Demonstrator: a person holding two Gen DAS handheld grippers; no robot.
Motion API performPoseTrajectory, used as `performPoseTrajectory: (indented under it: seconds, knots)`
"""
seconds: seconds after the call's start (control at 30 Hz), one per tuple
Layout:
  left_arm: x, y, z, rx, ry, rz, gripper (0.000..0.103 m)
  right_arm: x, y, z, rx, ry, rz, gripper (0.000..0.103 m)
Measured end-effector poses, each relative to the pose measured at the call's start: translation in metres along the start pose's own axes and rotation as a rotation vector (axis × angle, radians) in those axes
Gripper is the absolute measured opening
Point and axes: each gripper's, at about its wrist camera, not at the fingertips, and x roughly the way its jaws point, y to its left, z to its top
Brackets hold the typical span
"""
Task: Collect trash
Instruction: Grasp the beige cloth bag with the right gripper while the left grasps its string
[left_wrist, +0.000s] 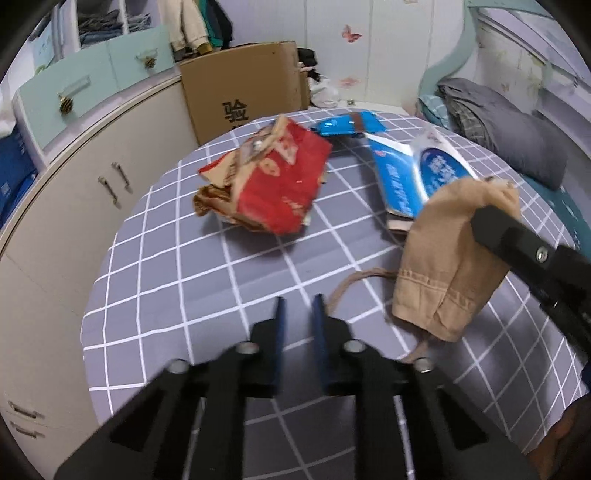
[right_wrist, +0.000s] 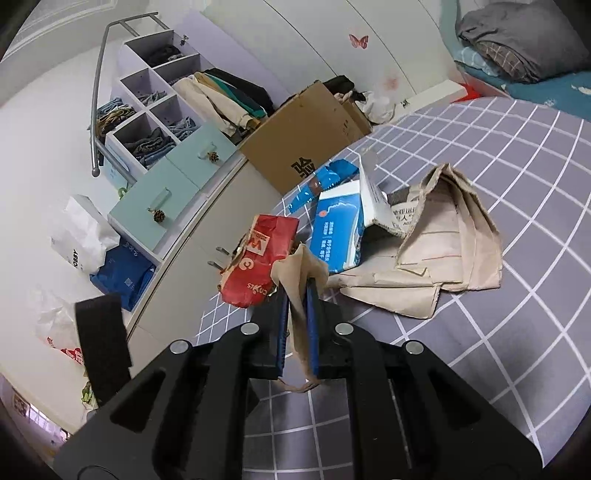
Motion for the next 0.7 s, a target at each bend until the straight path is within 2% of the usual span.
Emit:
performPoseTrajectory:
  seconds: [0.03, 0.1, 0.2, 0.33, 0.37, 0.4, 0.47, 0.63, 0.7]
  knots:
    - [-0.001, -0.004, -0.001, 0.021, 0.000, 0.008, 0.001, -0.003, 0.002, 0.001, -0.006, -0.006, 0.001, 0.010]
    - [-0.003, -0.005, -0.002, 0.024, 0.009, 0.005, 0.001, -0.010, 0.004, 0.003, -0.012, -0.022, 0.004, 0.010]
    - [-0.006, 0.010, -0.002, -0.059, 0.026, -0.078, 0.000, -0.018, 0.008, 0.004, -0.028, -0.037, 0.004, 0.010]
    - [-0.010, 0.020, -0.004, -0.122, 0.019, -0.143, 0.004, -0.025, 0.012, 0.003, -0.050, -0.049, -0.006, 0.010]
    - [-0.011, 0.019, -0.004, -0.121, 0.024, -0.154, 0.009, -0.026, 0.012, 0.003, -0.053, -0.050, -0.008, 0.010]
    - [-0.011, 0.015, -0.004, -0.108, 0.024, -0.147, 0.021, -0.027, 0.012, 0.003, -0.056, -0.050, -0.011, 0.010]
    - [-0.011, 0.009, -0.003, -0.088, 0.022, -0.132, 0.030, -0.027, 0.013, 0.003, -0.055, -0.048, -0.010, 0.010]
    - [-0.002, 0.002, 0.000, -0.076, 0.046, -0.106, 0.030, -0.027, 0.011, 0.003, -0.066, -0.042, -0.014, 0.010]
    - [-0.001, 0.002, 0.001, -0.078, 0.048, -0.066, 0.007, -0.026, 0.010, 0.003, -0.063, -0.039, -0.015, 0.010]
